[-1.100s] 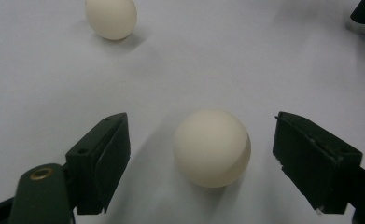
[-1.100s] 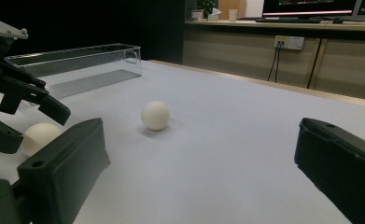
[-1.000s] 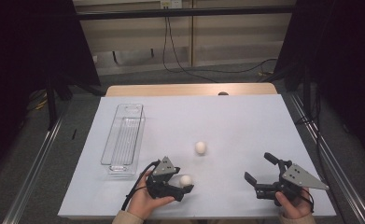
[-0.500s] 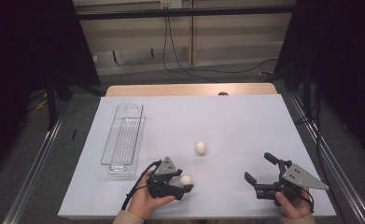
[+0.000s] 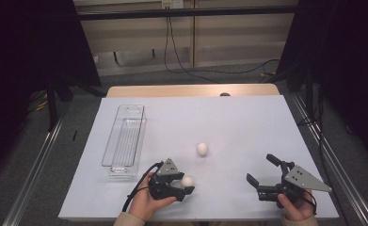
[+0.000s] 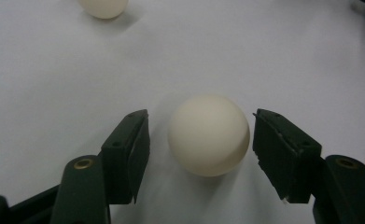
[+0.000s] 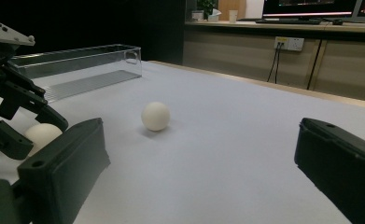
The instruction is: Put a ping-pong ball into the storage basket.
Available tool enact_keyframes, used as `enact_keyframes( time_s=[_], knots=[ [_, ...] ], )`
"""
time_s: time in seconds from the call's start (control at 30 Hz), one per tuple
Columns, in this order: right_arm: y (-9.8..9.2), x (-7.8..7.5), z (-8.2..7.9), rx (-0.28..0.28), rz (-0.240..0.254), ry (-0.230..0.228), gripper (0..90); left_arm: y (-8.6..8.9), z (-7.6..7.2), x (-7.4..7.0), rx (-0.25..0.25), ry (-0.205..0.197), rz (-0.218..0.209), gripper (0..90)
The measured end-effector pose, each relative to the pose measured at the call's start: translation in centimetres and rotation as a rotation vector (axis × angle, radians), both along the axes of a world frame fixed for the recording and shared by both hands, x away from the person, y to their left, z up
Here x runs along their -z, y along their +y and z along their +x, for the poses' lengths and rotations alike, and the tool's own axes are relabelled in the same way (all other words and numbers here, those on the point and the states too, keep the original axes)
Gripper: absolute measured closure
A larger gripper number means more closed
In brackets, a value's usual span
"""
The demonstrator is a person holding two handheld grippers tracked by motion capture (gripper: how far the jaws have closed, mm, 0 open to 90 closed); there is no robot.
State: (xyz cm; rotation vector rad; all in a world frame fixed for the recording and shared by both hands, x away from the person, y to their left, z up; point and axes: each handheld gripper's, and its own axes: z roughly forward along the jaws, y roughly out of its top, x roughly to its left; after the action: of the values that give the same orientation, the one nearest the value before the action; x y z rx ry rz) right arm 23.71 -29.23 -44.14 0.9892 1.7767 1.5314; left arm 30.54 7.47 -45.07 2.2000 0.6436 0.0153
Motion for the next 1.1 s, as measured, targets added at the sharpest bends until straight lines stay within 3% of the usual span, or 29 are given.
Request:
enact_keyframes(
  time_s=[0.13,0.33,1.1],
  knots=[
    [-0.02,-0.01,-0.01,0.001,0.000,0.001,1.5,-0.09,-0.04,0.10,0.013,-0.008,0.018,41.3],
    [-0.01,-0.02,-0.02,0.000,0.000,0.000,1.5,-0.17,0.03,0.12,0.011,-0.004,0.011,46.2],
    [-0.02,-0.13,-0.07,0.000,0.001,-0.006,1.5,-0.57,0.08,0.42,0.024,-0.042,0.018,50.5]
  ],
)
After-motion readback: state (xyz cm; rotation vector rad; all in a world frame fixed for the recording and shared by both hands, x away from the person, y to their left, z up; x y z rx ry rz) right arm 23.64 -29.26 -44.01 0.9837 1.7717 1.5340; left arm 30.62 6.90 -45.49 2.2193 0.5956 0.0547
